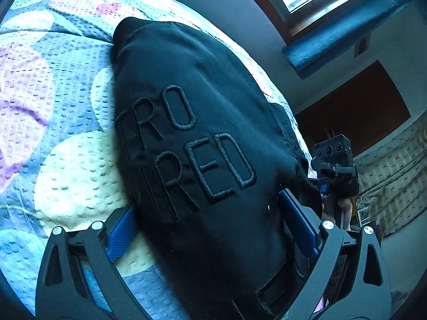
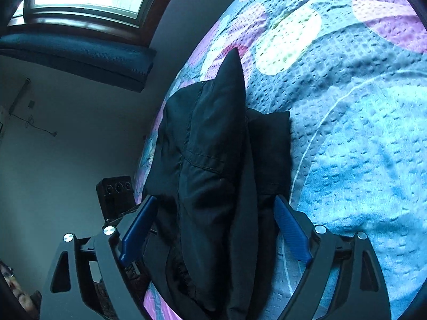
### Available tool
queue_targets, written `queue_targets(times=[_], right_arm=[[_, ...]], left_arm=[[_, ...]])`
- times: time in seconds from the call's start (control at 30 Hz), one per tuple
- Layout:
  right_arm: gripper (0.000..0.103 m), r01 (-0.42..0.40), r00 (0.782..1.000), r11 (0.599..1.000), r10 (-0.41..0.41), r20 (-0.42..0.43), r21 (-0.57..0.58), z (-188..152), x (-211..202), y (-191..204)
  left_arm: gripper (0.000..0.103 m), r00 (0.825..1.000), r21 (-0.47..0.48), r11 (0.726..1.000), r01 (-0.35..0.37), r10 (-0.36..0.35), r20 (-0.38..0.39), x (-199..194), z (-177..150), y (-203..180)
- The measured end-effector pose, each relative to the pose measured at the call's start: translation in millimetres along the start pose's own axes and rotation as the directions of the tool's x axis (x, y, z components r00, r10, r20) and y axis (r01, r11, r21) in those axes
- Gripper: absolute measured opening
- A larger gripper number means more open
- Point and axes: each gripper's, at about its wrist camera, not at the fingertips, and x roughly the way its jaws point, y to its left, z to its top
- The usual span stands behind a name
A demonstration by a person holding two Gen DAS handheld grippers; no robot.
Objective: Fold small clothes
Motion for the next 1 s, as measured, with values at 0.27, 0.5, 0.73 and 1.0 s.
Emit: queue_targets(times=[0.27, 0.5, 0.73, 1.0], right_arm=[[0.074, 0.17, 0.982, 0.985, -0.17, 0.083, 0.006, 19, -10, -10], [0.079, -0.04, 0.999, 0.997, 0.04, -0.015, 0.061, 26, 9, -13], [0.077, 0.019, 0.983, 1.0, -0.02, -0.181, -0.004, 6, -1, -5], [0.082, -0.056, 0.984, 0.998, 0.058, -0.169, 0.02, 15, 36, 10]], left_arm=[[0.097, 1.0, 0.054, 0.999, 0.003, -0.004, 0.013, -3, -10, 0], [0.097, 1.0, 0.051, 0.998, 0.023, -0.024, 0.02, -4, -13, 3], [0.097, 0.999, 0.055, 0.998, 0.024, -0.026, 0.022, -7, -11, 4], [0.097, 0.999, 0.025, 0.999, 0.023, -0.024, 0.029, -6, -5, 0]])
